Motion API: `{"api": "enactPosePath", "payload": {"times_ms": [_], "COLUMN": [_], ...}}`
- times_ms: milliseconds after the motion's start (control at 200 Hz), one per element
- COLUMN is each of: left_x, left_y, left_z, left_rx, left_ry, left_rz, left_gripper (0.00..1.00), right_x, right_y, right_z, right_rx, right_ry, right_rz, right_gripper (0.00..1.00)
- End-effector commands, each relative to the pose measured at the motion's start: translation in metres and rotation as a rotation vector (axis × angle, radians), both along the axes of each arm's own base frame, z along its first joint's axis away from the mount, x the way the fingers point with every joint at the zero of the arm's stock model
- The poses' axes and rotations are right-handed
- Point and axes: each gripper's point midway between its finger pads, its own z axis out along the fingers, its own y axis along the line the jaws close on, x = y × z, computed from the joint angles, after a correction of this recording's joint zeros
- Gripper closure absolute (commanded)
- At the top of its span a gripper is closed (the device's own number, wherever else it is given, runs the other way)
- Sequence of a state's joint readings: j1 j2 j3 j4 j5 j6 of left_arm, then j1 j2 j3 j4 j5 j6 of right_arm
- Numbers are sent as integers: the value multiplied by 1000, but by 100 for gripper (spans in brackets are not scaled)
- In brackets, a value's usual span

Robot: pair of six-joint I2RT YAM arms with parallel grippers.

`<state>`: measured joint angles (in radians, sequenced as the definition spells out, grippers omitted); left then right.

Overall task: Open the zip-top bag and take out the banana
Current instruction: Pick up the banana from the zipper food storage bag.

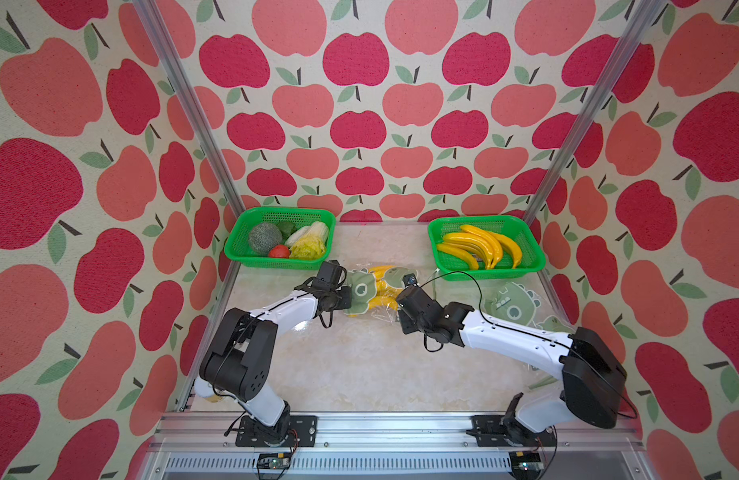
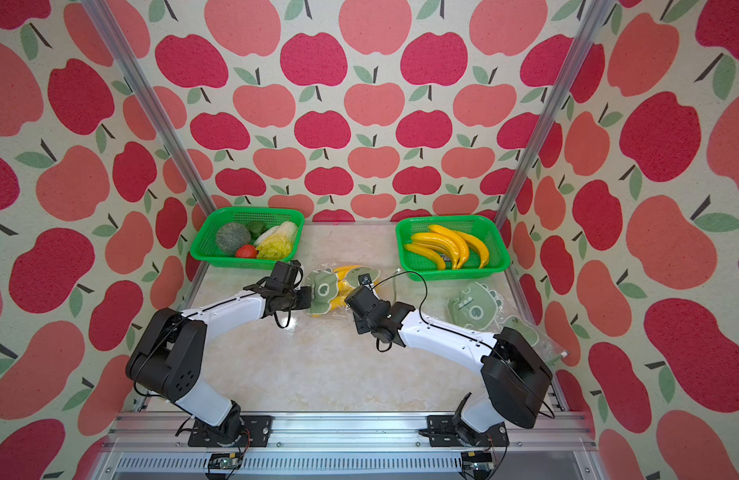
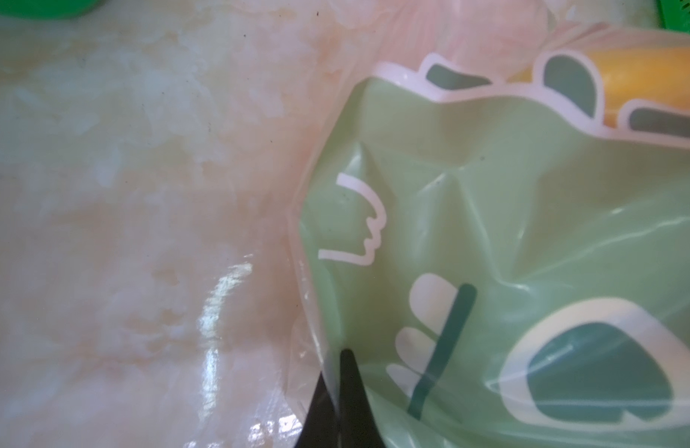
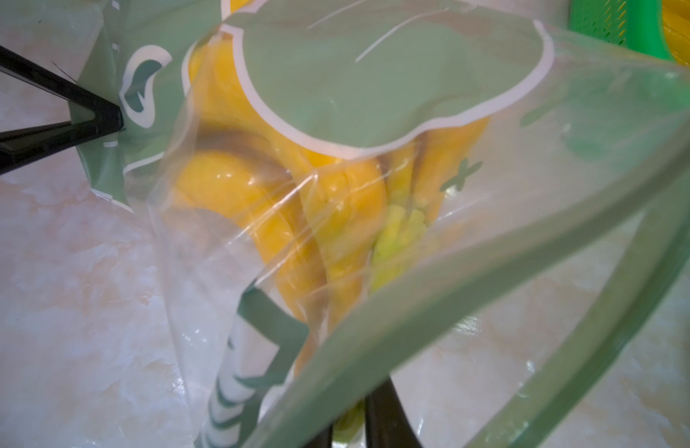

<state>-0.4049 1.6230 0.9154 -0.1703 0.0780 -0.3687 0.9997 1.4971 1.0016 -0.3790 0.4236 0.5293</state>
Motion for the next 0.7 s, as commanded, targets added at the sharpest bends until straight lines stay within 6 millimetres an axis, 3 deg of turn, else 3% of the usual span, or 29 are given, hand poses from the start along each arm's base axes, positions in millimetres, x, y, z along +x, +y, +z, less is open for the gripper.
{"api": "enactPosePath", "payload": {"times_ms": [0,90,210,325,445,695], "left_x": [1,0,-3,-5,-7,-8], "left_y": [3,-9,-15,-6,8,20], "left_z": [12,20,25,21,10,1], "left_rx": [68,104,124,173,248,251], "left_ry": [-41,-82,-124,-138,-117,-82], "left_rz": [-12,-60,-100,-103,-87,-46], "left_gripper": [100,100,100,100,100,100], "right_x": [-5,-3,4,5,5,6], "right_y": [14,16,-4,-20,-31,-45], "right_z": [0,-5,-12,-2,14,18], "right_rx": [31,40,80,181,168,216], "right_ry": [36,100,203,235,190,159], "right_rz": [53,9,-115,-162,-167,-178], "right_gripper": [94,93,93,93,93,93]}}
